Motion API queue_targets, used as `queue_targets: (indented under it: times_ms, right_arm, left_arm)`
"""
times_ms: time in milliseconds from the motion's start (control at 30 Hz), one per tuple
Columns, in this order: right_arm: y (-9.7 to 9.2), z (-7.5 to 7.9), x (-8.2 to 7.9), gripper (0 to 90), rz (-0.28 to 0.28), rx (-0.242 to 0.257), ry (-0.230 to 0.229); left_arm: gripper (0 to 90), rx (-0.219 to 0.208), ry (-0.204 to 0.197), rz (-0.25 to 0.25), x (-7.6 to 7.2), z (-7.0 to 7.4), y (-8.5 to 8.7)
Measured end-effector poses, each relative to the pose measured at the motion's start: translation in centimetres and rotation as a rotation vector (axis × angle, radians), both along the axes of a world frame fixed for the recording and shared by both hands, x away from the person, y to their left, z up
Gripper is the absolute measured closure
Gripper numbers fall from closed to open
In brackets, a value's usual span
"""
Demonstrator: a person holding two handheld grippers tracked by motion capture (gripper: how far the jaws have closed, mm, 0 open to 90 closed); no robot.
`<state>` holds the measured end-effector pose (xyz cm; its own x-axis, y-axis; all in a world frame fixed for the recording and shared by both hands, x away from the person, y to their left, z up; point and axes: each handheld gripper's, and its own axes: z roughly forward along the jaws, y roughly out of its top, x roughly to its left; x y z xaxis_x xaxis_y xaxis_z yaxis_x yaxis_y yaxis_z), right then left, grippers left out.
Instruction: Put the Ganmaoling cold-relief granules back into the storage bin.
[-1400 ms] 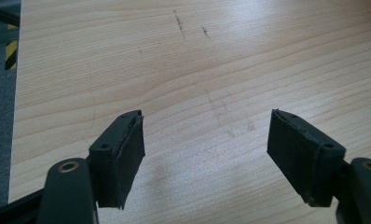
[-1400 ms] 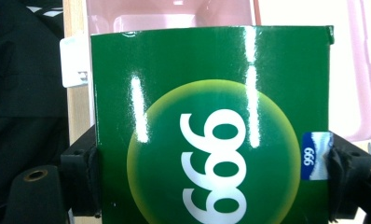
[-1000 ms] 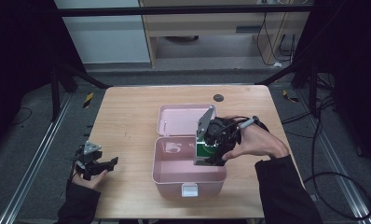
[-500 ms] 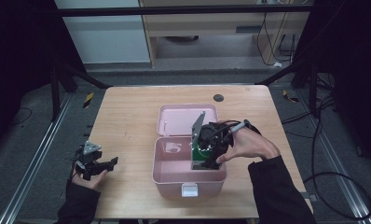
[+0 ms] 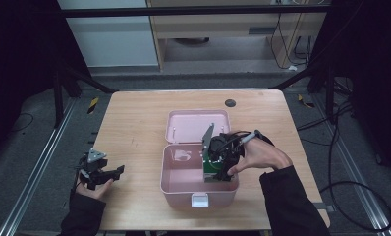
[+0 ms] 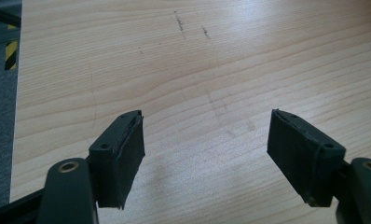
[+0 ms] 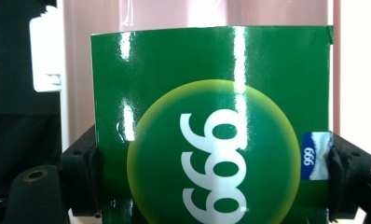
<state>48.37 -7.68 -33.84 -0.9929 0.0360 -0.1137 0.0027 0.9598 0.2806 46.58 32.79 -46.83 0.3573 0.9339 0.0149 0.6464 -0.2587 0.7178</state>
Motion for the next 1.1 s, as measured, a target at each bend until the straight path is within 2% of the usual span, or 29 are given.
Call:
queue_targets:
  times_ms: [167, 433, 533, 667, 767, 900, 1100]
  right_arm:
    - [-0.3, -1.0, 0.1, 16.0, -0.012, 0.011, 0.021]
    - [-0.6, -2.4, 0.4, 15.9, -0.014, -0.001, 0.047]
    - [-0.5, -2.9, 0.4, 15.8, -0.010, -0.021, 0.046]
    - [-0.3, -3.1, 0.4, 15.4, -0.001, -0.011, 0.042]
    - [-0.2, -3.3, 0.6, 15.3, -0.006, -0.026, 0.047]
    - [-0.4, -4.0, 0.8, 15.2, -0.018, -0.013, 0.077]
    - [-0.3, -4.7, 0.7, 11.6, -0.018, -0.027, 0.070]
  left_arm:
    - [26.7, 0.001, 0.001, 0.000, 0.0, 0.0, 0.0]
    - [26.7, 0.002, 0.001, -0.001, 0.0, 0.0, 0.0]
    - [26.7, 0.002, 0.001, -0.001, 0.0, 0.0, 0.0]
    - [26.7, 0.002, 0.000, -0.001, 0.0, 0.0, 0.0]
    - [26.7, 0.000, -0.001, -0.001, 0.0, 0.0, 0.0]
    - [26.7, 0.001, 0.000, -0.001, 0.0, 0.0, 0.0]
    - [26.7, 0.000, 0.000, -0.001, 0.0, 0.0, 0.0]
